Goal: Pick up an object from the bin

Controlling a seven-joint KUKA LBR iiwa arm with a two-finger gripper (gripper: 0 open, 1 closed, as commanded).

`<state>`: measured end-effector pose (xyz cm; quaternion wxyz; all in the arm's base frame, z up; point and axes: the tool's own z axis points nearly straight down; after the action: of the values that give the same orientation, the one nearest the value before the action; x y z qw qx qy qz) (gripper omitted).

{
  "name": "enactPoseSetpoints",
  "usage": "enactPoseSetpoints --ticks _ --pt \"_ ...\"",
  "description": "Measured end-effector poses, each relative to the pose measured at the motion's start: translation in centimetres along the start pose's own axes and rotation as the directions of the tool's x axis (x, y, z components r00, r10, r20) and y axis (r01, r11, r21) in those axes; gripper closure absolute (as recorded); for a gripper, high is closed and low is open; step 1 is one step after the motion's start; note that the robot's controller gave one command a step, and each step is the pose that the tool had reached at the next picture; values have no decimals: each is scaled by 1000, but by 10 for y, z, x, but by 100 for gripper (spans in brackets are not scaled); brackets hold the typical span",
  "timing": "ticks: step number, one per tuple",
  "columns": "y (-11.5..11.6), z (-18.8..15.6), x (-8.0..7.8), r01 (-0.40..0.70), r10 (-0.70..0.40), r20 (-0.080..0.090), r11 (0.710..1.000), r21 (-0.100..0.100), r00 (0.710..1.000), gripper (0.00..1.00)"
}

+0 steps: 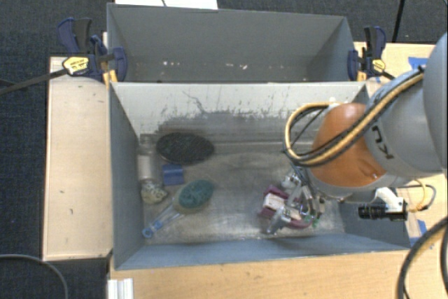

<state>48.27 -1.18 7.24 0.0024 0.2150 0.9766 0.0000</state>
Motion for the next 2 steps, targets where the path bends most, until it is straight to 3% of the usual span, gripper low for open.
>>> enactPoseSetpoints --ticks 1,2 --pt "0 -2 -4 1 -1 10 1000 -3 1000 100" --pt "1 -60 -5 8 -8 1 1000 -2 1000 100"
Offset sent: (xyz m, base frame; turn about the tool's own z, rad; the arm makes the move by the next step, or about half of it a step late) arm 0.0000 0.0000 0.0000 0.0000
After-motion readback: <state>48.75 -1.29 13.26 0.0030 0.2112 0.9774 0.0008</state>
